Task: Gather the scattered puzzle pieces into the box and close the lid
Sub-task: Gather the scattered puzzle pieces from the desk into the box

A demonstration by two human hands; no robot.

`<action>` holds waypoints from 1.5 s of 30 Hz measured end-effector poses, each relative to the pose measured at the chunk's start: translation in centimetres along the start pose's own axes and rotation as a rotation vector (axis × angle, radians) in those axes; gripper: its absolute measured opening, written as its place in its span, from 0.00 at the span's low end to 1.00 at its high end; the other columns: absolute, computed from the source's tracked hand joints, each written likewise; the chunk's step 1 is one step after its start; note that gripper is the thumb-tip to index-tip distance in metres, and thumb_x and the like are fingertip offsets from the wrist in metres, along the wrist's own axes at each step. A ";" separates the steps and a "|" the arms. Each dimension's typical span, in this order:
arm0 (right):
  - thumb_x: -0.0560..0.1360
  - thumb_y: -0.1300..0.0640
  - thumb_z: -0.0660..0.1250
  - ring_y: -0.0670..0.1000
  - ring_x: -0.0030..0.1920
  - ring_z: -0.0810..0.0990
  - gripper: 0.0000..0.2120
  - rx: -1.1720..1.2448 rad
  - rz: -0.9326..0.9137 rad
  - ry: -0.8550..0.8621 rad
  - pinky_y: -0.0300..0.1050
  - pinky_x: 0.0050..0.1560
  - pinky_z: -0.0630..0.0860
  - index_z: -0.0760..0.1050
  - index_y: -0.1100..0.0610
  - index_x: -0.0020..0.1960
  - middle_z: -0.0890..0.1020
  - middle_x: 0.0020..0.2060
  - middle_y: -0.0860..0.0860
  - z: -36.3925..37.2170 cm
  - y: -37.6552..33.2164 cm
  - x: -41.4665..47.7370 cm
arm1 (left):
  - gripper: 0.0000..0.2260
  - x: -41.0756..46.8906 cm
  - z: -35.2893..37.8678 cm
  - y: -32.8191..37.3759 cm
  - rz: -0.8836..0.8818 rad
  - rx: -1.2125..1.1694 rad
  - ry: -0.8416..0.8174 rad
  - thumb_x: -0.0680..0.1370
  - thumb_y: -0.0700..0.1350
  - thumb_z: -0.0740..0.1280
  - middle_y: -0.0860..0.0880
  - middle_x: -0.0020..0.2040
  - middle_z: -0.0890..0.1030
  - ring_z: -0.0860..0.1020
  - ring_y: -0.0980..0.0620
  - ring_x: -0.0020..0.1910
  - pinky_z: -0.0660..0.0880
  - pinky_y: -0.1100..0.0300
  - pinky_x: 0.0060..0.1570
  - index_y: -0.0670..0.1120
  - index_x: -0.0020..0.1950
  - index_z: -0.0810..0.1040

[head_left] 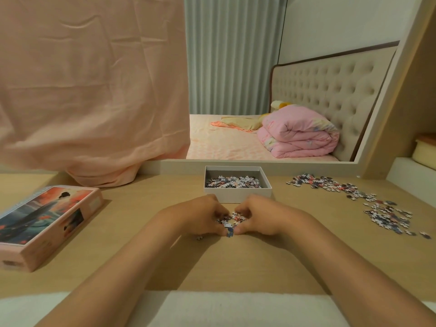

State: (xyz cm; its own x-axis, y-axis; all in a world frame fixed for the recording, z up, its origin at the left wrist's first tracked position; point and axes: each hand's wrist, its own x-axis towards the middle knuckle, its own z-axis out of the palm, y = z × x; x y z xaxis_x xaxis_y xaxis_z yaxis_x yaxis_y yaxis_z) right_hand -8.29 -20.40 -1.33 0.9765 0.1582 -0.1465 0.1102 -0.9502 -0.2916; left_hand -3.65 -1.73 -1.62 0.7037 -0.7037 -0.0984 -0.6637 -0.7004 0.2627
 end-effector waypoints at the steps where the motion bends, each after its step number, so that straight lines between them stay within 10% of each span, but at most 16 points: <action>1: 0.70 0.42 0.75 0.54 0.46 0.80 0.20 0.009 -0.014 0.011 0.47 0.48 0.76 0.80 0.55 0.54 0.83 0.44 0.53 0.0 -0.1 0.2 | 0.20 0.2 0.2 0.1 0.005 -0.026 0.023 0.74 0.54 0.72 0.51 0.52 0.72 0.74 0.53 0.48 0.70 0.60 0.48 0.52 0.65 0.79; 11: 0.69 0.50 0.79 0.46 0.39 0.77 0.13 0.145 0.020 0.089 0.38 0.36 0.72 0.85 0.50 0.52 0.83 0.40 0.47 0.2 -0.8 0.3 | 0.06 0.8 1.5 0.1 -0.029 -0.283 0.290 0.70 0.43 0.76 0.56 0.38 0.82 0.80 0.58 0.38 0.75 0.66 0.39 0.53 0.41 0.82; 16: 0.72 0.58 0.75 0.55 0.37 0.86 0.05 0.384 0.041 0.133 0.53 0.43 0.85 0.86 0.54 0.47 0.86 0.38 0.53 0.6 -0.3 0.8 | 0.07 1.1 2.2 0.2 -0.069 -0.466 0.389 0.70 0.39 0.76 0.53 0.39 0.84 0.82 0.56 0.39 0.80 0.60 0.43 0.49 0.42 0.82; 28: 0.71 0.59 0.77 0.50 0.28 0.80 0.08 0.426 0.031 0.159 0.45 0.34 0.82 0.85 0.55 0.49 0.85 0.35 0.53 1.2 -0.2 1.9 | 0.07 1.6 2.9 -0.6 -0.177 -0.707 0.411 0.69 0.36 0.77 0.49 0.36 0.84 0.80 0.59 0.32 0.78 0.62 0.41 0.45 0.43 0.84; 35: 0.72 0.63 0.76 0.49 0.27 0.80 0.05 0.878 0.005 0.308 0.39 0.29 0.76 0.83 0.60 0.48 0.84 0.34 0.55 -1.4 -0.1 1.1 | 0.07 1.8 0.5 0.7 -0.122 -1.088 0.530 0.71 0.33 0.74 0.45 0.41 0.85 0.82 0.53 0.39 0.81 0.61 0.45 0.40 0.47 0.83; 45: 0.76 0.58 0.71 0.45 0.43 0.82 0.08 0.623 -0.038 0.586 0.44 0.48 0.77 0.85 0.52 0.55 0.87 0.47 0.49 -3.6 2.8 5.6 | 0.04 7.3 -4.2 -0.1 -0.099 -0.793 0.566 0.73 0.39 0.74 0.45 0.40 0.85 0.84 0.47 0.42 0.82 0.50 0.49 0.45 0.46 0.84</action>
State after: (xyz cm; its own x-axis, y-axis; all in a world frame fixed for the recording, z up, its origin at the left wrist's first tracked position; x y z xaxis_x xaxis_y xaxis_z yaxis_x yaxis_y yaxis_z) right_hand -1.82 -23.20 0.47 0.9313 -0.1405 0.3361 0.1904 -0.5989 -0.7778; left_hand 2.61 -6.27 1.66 0.9024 -0.3393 0.2656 -0.3772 -0.3240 0.8676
